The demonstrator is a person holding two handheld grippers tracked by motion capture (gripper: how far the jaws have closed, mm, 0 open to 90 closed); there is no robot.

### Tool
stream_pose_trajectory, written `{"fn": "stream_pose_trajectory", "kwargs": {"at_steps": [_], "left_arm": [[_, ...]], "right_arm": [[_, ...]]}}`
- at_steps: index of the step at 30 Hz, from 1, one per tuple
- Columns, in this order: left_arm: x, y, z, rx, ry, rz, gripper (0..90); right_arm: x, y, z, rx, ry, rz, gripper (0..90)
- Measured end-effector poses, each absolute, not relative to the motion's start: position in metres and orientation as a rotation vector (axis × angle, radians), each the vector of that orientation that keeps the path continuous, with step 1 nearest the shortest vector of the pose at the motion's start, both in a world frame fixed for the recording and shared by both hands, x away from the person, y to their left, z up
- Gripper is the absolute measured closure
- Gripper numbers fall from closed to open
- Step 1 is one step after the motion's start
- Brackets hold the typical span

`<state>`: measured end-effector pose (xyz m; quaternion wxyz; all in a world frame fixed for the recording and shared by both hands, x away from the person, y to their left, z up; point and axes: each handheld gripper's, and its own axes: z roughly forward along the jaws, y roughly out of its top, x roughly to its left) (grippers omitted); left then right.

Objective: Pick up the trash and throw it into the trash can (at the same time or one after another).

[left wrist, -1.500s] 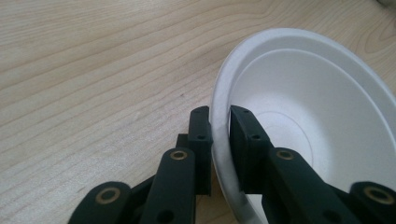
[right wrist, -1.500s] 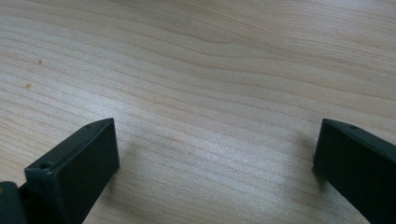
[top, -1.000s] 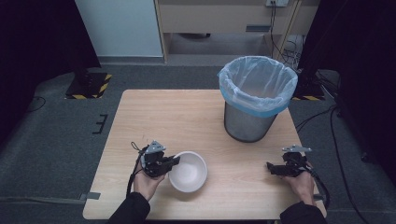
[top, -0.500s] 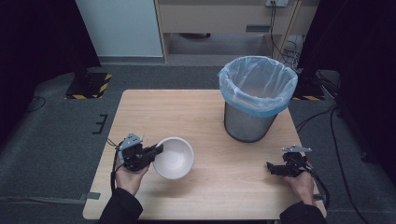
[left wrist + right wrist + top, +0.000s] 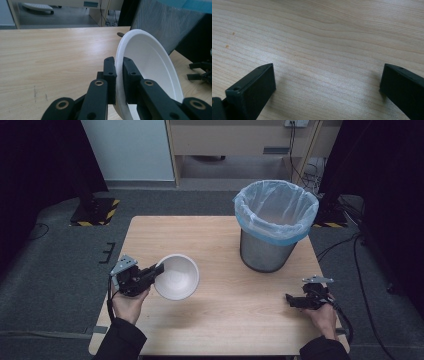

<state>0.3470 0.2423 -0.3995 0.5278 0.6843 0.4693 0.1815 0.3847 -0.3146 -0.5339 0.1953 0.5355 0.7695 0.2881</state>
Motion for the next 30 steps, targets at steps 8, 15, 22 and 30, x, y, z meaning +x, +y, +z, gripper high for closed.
{"fn": "stream_pose_trajectory", "kwargs": {"at_steps": [8, 15, 22, 30], "left_arm": [[0.356, 0.241, -0.372, 1.594, 1.084, 0.477, 82.2], [0.367, 0.23, -0.353, 1.599, 1.056, 0.507, 82.2], [0.376, 0.215, -0.332, 1.598, 1.015, 0.536, 82.2], [0.384, 0.196, -0.31, 1.606, 0.966, 0.573, 82.2]], "right_arm": [[0.384, -0.314, -0.534, 1.506, 2.153, 0.808, 0.3], [0.384, -0.314, -0.534, 1.507, 2.152, 0.808, 0.3], [0.384, -0.314, -0.534, 1.506, 2.154, 0.808, 0.3], [0.384, -0.314, -0.534, 1.505, 2.15, 0.812, 0.3]]}}
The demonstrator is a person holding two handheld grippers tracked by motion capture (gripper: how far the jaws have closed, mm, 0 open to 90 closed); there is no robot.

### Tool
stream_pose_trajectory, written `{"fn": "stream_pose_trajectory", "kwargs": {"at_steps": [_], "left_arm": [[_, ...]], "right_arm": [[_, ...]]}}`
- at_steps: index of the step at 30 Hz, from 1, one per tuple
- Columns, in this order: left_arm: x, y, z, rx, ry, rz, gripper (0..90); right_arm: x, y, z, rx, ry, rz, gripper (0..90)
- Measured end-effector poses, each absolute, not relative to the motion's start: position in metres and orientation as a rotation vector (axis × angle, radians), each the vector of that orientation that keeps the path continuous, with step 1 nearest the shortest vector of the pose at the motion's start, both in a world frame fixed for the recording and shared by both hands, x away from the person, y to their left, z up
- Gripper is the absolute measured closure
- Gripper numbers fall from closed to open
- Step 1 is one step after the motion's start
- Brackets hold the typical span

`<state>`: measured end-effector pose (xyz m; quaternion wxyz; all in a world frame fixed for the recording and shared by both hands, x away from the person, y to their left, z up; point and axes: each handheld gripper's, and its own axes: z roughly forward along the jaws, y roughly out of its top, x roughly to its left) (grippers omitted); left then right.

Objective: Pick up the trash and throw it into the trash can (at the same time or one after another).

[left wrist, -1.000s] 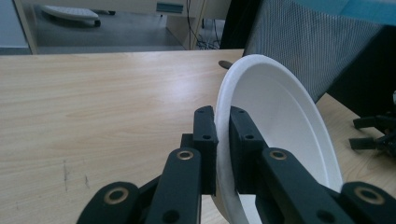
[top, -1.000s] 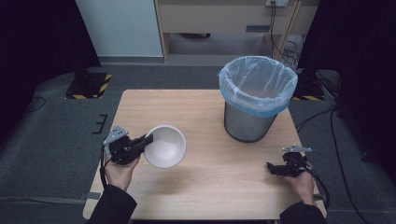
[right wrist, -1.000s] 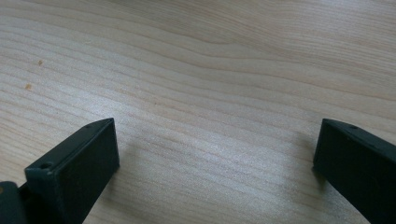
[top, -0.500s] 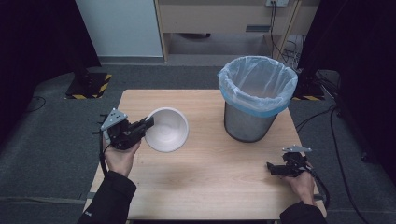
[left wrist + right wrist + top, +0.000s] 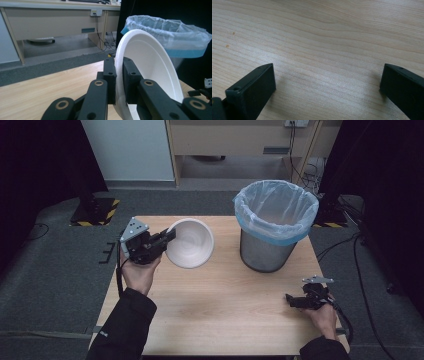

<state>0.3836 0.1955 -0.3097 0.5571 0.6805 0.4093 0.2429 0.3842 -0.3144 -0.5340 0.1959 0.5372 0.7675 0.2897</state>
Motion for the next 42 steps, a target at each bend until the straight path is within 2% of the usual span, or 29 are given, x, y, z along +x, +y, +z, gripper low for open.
{"fn": "stream_pose_trajectory", "kwargs": {"at_steps": [11, 42], "left_arm": [[0.395, 0.164, -0.28, 1.609, 0.893, 0.589, 82.2], [0.436, 0.069, -0.229, 1.645, 0.746, 0.557, 82.2]], "right_arm": [[0.384, -0.314, -0.534, 1.504, 2.149, 0.814, 0.3], [0.384, -0.314, -0.534, 1.497, 2.15, 0.814, 0.3]]}}
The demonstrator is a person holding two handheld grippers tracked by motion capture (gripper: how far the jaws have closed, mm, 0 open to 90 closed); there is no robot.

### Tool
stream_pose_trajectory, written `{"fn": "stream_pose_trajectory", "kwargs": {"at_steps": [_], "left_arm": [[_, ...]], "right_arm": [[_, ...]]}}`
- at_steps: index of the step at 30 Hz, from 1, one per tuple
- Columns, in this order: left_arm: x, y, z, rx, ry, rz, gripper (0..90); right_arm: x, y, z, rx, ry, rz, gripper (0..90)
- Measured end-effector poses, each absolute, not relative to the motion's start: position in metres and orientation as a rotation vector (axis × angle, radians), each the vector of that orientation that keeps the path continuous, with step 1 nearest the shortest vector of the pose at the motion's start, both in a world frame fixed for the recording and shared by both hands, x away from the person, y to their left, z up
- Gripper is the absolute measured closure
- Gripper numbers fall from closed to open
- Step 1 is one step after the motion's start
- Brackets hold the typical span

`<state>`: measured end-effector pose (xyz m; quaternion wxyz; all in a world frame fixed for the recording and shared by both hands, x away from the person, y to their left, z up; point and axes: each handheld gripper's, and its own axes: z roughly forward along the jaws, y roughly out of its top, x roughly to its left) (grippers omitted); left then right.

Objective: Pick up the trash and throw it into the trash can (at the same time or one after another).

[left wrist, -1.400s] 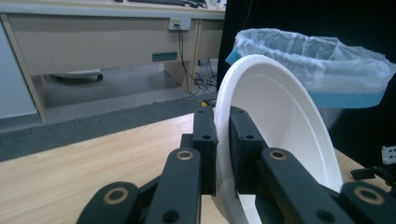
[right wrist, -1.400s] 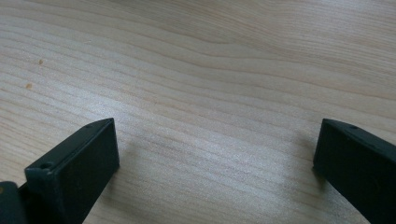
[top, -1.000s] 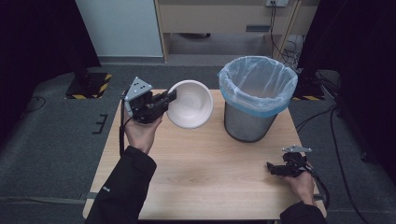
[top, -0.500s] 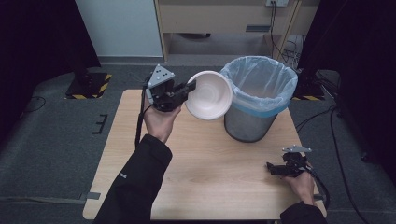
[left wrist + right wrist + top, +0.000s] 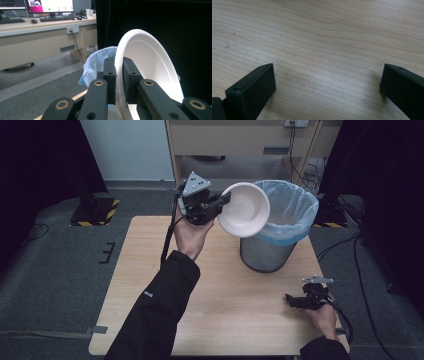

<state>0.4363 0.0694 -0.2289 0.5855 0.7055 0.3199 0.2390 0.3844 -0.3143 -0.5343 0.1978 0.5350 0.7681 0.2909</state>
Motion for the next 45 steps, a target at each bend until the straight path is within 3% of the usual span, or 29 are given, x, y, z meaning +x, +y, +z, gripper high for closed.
{"fn": "stream_pose_trajectory", "kwargs": {"at_steps": [17, 45], "left_arm": [[0.466, 0.028, -0.208, 1.642, 0.711, 0.587, 82.1], [0.515, -0.021, -0.223, 1.67, 0.755, 0.634, 82.1]], "right_arm": [[0.385, -0.314, -0.534, 1.5, 2.15, 0.815, 0.3], [0.385, -0.314, -0.534, 1.497, 2.15, 0.817, 0.3]]}}
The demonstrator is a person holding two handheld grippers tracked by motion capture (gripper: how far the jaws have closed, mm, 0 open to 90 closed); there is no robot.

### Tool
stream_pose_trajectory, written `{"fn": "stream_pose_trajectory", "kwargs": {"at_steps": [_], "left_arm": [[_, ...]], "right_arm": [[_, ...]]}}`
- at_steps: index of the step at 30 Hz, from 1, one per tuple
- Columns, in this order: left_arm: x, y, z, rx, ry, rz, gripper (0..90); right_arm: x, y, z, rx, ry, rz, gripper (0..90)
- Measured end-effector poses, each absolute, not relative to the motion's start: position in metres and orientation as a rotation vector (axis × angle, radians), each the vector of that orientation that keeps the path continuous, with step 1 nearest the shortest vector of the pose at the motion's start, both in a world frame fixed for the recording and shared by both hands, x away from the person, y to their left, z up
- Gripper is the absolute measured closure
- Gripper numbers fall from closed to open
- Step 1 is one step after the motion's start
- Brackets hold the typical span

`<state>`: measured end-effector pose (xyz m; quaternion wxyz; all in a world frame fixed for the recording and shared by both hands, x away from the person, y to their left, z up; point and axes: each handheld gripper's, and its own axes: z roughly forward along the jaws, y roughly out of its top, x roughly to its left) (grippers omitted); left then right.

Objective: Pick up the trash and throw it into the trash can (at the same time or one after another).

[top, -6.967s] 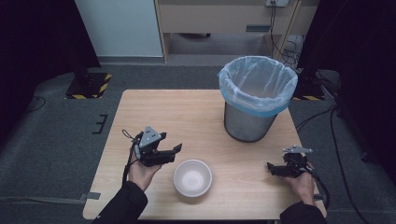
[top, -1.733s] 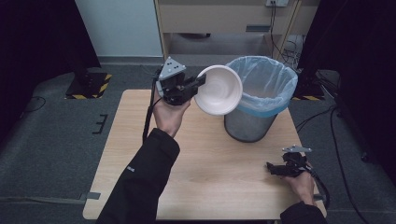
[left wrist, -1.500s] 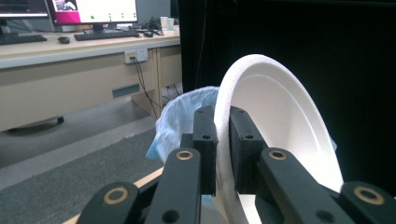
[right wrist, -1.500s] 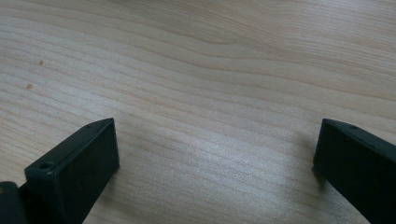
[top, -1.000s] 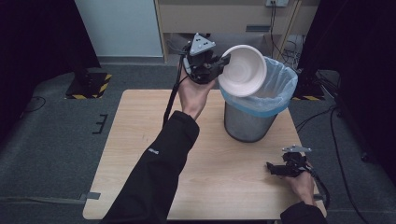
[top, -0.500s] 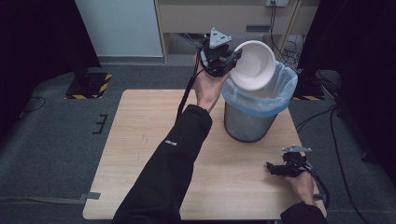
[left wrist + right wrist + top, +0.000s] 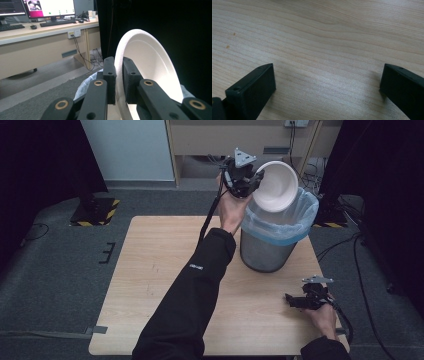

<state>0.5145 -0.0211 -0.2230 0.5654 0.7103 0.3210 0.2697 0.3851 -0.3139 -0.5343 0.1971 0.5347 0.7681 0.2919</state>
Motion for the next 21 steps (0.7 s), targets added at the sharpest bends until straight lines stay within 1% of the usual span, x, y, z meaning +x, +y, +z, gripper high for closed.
{"fn": "stream_pose_trajectory", "kwargs": {"at_steps": [9, 18, 19, 20, 21], "left_arm": [[0.521, -0.029, -0.232, 1.69, 0.759, 0.638, 81.9], [0.525, -0.035, -0.239, 1.712, 0.748, 0.614, 81.4], [0.526, -0.036, -0.24, 1.71, 0.749, 0.605, 79.9], [0.527, -0.036, -0.241, 1.708, 0.744, 0.587, 76.5], [0.528, -0.037, -0.242, 1.707, 0.744, 0.567, 71.3]], "right_arm": [[0.385, -0.314, -0.534, 1.497, 2.15, 0.818, 0.3], [0.385, -0.313, -0.534, 1.495, 2.151, 0.817, 0.3], [0.385, -0.313, -0.534, 1.496, 2.151, 0.818, 0.3], [0.385, -0.313, -0.534, 1.496, 2.151, 0.818, 0.3], [0.385, -0.313, -0.534, 1.495, 2.151, 0.818, 0.3]]}}
